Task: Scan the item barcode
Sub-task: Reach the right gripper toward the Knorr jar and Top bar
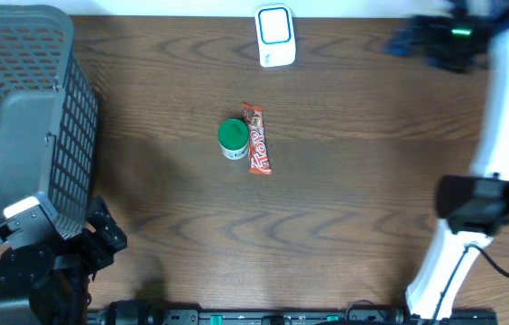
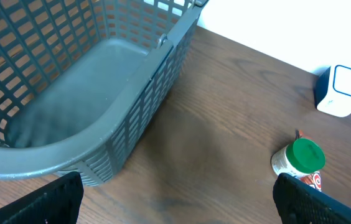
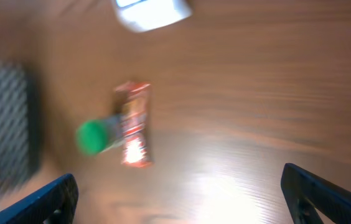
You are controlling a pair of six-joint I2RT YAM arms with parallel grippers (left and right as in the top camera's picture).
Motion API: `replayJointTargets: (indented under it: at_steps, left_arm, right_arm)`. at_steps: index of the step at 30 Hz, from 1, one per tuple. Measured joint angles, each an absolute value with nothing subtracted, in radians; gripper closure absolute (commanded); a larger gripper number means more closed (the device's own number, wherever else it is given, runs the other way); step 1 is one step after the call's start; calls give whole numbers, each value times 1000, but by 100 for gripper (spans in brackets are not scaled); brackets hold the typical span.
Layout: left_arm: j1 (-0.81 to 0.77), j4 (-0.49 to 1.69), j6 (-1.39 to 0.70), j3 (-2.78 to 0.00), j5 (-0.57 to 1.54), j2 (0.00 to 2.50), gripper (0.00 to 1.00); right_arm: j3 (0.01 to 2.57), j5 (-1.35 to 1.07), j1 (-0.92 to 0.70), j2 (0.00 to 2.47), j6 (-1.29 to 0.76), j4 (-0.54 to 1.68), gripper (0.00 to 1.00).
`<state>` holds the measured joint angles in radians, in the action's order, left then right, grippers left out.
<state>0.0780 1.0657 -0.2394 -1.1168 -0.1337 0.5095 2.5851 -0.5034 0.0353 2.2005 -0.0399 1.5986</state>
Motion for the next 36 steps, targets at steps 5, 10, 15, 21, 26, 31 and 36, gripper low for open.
replayJointTargets:
  at_steps: [5, 10, 15, 21, 26, 31, 36]
  left_arm:
    - [78, 1066, -239, -1117, -134, 509, 2]
    - [78, 1066, -239, -1117, -134, 509, 2]
    - [78, 1066, -239, -1117, -134, 509, 2]
    - [78, 1066, -239, -1117, -134, 509, 2]
    - [78, 1066, -239, -1117, -134, 509, 2]
    - [78, 1066, -239, -1117, -134, 509, 2]
    - [78, 1066, -239, -1117, -134, 509, 2]
  right_arm:
    - [2581, -520, -254, 2322, -209, 1583, 1]
    - [2567, -406, -473, 2473, -500, 1510, 1]
    - [2557, -284, -606, 2534, -701, 1480, 1]
    - [2558, -176, -675, 2535, -825, 1469, 1]
    - [2558, -103, -693, 2548, -871, 1468, 1]
    - [2559, -80, -693, 2625, -867, 1456, 1]
    - [2557, -61, -692, 2679, -841, 1441, 11]
